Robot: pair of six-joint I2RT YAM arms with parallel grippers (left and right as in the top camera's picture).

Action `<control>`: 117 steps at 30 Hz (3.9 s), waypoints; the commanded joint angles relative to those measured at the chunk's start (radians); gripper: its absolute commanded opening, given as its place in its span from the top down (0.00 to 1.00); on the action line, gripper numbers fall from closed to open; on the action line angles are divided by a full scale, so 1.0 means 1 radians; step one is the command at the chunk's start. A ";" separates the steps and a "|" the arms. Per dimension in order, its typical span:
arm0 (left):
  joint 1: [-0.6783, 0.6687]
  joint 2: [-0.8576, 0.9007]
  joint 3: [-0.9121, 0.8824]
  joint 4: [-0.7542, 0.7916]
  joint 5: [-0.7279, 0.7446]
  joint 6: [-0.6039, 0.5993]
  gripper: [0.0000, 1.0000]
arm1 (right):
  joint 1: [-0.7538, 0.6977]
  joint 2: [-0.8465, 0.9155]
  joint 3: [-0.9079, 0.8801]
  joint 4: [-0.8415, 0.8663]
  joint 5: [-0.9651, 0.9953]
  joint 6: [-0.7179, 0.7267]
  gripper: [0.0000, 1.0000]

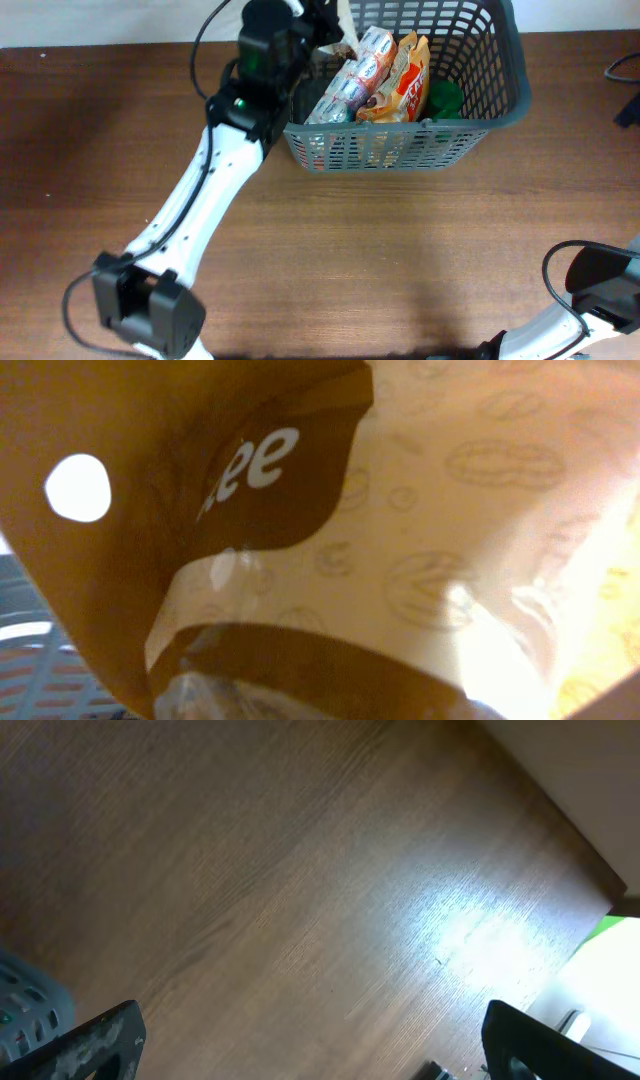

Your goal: Pack container

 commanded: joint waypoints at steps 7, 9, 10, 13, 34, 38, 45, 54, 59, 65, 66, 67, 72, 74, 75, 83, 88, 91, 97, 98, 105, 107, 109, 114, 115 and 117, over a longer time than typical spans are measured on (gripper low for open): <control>-0.031 0.150 0.130 -0.127 0.009 0.012 0.98 | -0.004 0.000 -0.003 0.000 0.016 0.013 0.01; -0.031 0.167 0.130 -0.153 0.008 0.012 0.98 | -0.004 0.000 -0.003 0.000 0.016 0.013 0.01; -0.031 0.174 0.130 -0.169 0.009 0.012 0.98 | -0.004 0.000 -0.003 0.000 0.016 0.013 0.01; -0.031 0.188 0.130 -0.198 0.012 0.013 0.98 | -0.004 0.000 -0.003 0.000 0.016 0.013 0.01; -0.005 0.187 0.182 -0.239 0.018 0.121 0.01 | -0.004 0.000 -0.003 0.000 0.016 0.013 0.01; 0.020 0.163 0.280 -0.312 0.019 0.181 0.01 | -0.004 0.000 -0.003 0.000 0.016 0.013 0.01; 0.031 0.045 0.398 -0.489 0.016 0.329 0.01 | -0.004 0.000 -0.003 0.000 0.016 0.013 0.01; 0.035 -0.190 0.399 -0.769 -0.181 0.458 0.01 | -0.004 0.000 -0.003 0.000 0.016 0.013 0.01; 0.035 -0.257 0.399 -0.962 -0.311 0.510 0.01 | -0.004 0.000 -0.003 0.000 0.016 0.013 0.01; 0.059 -0.289 0.399 -1.186 -0.326 0.510 0.01 | -0.004 0.000 -0.003 0.000 0.016 0.013 0.01; 0.065 -0.293 0.399 -1.215 -0.327 0.506 0.01 | -0.004 0.000 -0.003 0.000 0.016 0.013 0.01; 0.071 -0.298 0.399 -1.243 -0.326 0.505 0.01 | -0.004 0.000 -0.003 0.000 0.016 0.013 0.01; 0.129 -0.356 0.399 -1.384 -0.327 0.445 0.01 | -0.004 0.000 -0.003 0.000 0.016 0.013 0.01; 0.155 -0.390 0.399 -1.445 -0.326 0.431 0.01 | -0.004 0.000 -0.003 0.000 0.016 0.013 0.01; 0.166 -0.411 0.399 -1.480 -0.326 0.415 0.01 | -0.004 0.000 -0.003 0.000 0.016 0.013 0.01; 0.179 -0.608 0.397 -1.646 -0.304 0.321 0.01 | -0.004 0.000 -0.003 0.000 0.016 0.013 0.01; 0.179 -0.735 0.397 -1.693 -0.277 0.289 0.01 | -0.004 0.000 -0.003 0.000 0.016 0.013 0.01; 0.179 -0.800 0.385 -1.720 -0.231 0.277 0.01 | -0.004 0.000 -0.003 0.000 0.016 0.013 0.01; 0.179 -0.939 0.252 -1.720 -0.210 0.243 0.01 | -0.004 0.000 -0.003 0.000 0.016 0.013 0.01; 0.179 -0.956 0.219 -1.720 -0.208 0.242 0.01 | -0.004 0.000 -0.003 0.000 0.016 0.013 0.01; 0.179 -1.020 -0.047 -1.720 -0.154 0.104 0.01 | -0.004 0.000 -0.003 0.000 0.016 0.013 0.01; 0.179 -1.017 -0.095 -1.720 -0.138 0.105 0.01 | -0.004 0.000 -0.003 0.000 0.016 0.013 0.01; 0.179 -1.017 -0.142 -1.720 -0.139 0.105 0.01 | -0.004 0.000 -0.003 0.000 0.016 0.013 0.01; 0.179 -1.017 -0.211 -1.720 -0.146 0.106 0.01 | -0.004 0.000 -0.003 0.000 0.016 0.013 0.01; 0.179 -1.017 -0.217 -1.720 -0.163 0.105 0.01 | -0.004 0.000 -0.003 0.000 0.016 0.013 0.01; 0.179 -1.017 -0.221 -1.712 -0.177 0.105 0.01 | -0.004 0.000 -0.003 0.000 0.016 0.013 0.01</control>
